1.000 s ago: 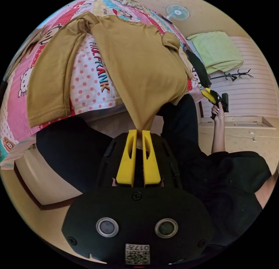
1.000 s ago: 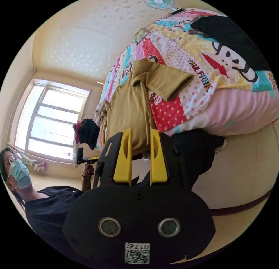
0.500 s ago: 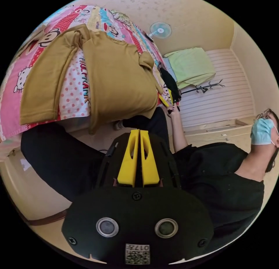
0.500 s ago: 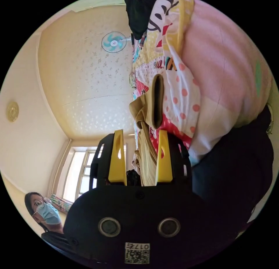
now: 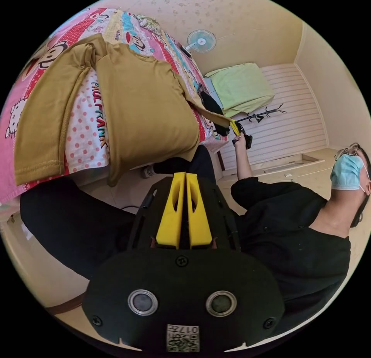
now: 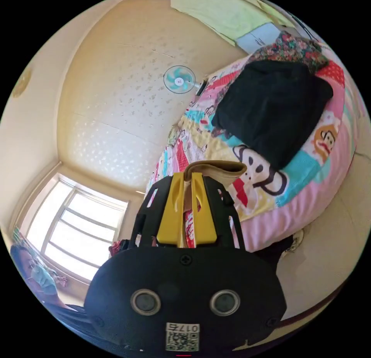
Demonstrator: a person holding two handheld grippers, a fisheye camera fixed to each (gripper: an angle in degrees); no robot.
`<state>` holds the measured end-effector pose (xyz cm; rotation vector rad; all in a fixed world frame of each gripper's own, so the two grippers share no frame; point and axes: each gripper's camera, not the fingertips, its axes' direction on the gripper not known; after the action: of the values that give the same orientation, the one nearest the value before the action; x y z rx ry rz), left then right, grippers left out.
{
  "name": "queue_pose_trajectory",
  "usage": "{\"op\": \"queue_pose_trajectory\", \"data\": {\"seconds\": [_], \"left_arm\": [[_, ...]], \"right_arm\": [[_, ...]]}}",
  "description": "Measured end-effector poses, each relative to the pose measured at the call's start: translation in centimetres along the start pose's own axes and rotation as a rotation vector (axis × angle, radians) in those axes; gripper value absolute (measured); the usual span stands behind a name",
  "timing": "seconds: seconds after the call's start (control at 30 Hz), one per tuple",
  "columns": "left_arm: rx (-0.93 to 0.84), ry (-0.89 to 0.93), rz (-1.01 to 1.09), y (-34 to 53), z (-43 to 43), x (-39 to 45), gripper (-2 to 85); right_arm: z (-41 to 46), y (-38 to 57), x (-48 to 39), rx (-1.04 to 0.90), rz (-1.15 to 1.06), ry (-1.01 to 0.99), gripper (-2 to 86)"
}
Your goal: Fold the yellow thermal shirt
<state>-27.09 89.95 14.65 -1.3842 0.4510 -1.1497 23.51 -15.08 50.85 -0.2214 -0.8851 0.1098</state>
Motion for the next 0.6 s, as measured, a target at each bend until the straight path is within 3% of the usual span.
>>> {"op": "queue_pose_trajectory", "data": {"seconds": [0.1, 0.3, 0.43, 0.6], "left_arm": [[0.014, 0.039, -0.013, 0.2, 0.7, -1.8, -1.0], [0.030, 0.039, -0.019, 0.6, 1.6, -3.9, -1.0], [0.047, 0.024, -0.029, 1.6, 1.5, -4.7, -1.0], [0.122, 0.022, -0.084, 4.6, 0.9, -6.5, -0.9]], "right_arm": [[1.0, -4.8, -4.8, -0.056, -0.100, 0.147, 2.7], [13.4, -8.5, -23.8, -0.267, -0.447, 0.030, 1.9], [25.2, -5.5, -39.1, -0.391, -0.654, -0.129, 1.9], [39.9, 3.1, -47.1, -0.619, -0.734, -0.341, 2.3]]}}
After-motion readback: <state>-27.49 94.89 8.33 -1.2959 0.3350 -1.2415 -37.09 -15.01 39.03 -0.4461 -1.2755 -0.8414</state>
